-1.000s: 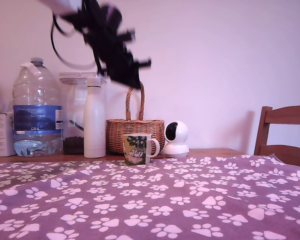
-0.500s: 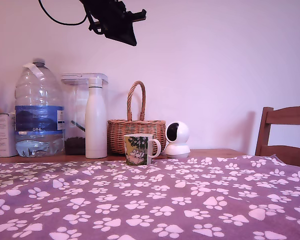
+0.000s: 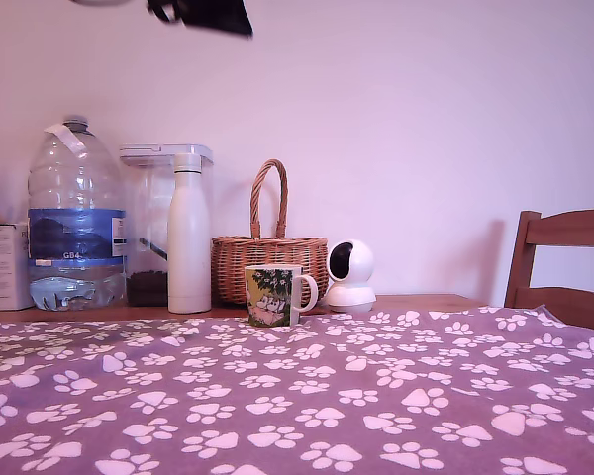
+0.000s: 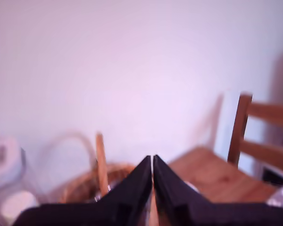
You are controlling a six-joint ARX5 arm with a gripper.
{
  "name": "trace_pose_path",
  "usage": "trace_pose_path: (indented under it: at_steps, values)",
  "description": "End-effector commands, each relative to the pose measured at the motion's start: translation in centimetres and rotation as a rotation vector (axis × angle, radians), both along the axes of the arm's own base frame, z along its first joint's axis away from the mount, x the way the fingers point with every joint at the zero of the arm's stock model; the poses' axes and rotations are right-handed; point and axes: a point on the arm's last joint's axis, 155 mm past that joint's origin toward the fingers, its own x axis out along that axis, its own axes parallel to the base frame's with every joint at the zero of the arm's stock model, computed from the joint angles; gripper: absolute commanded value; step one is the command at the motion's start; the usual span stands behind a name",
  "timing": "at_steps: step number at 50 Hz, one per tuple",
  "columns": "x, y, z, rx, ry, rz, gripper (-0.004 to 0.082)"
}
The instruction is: Pick up the coffee capsules from the table one by one and drop them inside the nearest coffee cup
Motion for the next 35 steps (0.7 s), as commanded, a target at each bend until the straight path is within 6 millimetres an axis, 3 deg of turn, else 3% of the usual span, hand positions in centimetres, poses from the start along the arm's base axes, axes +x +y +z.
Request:
trace_pose_path:
  at_steps: [1,14,35]
  values:
    - [-1.1,0.4,-6.8,0.041,0.114,0.003,-0.0024]
    - [-6.1,2.7,-10.8,0.045,0.137,0.006,-0.0024]
    - [-11.8,5.2,-17.2,0.033,0.203,0.016,-0.0024]
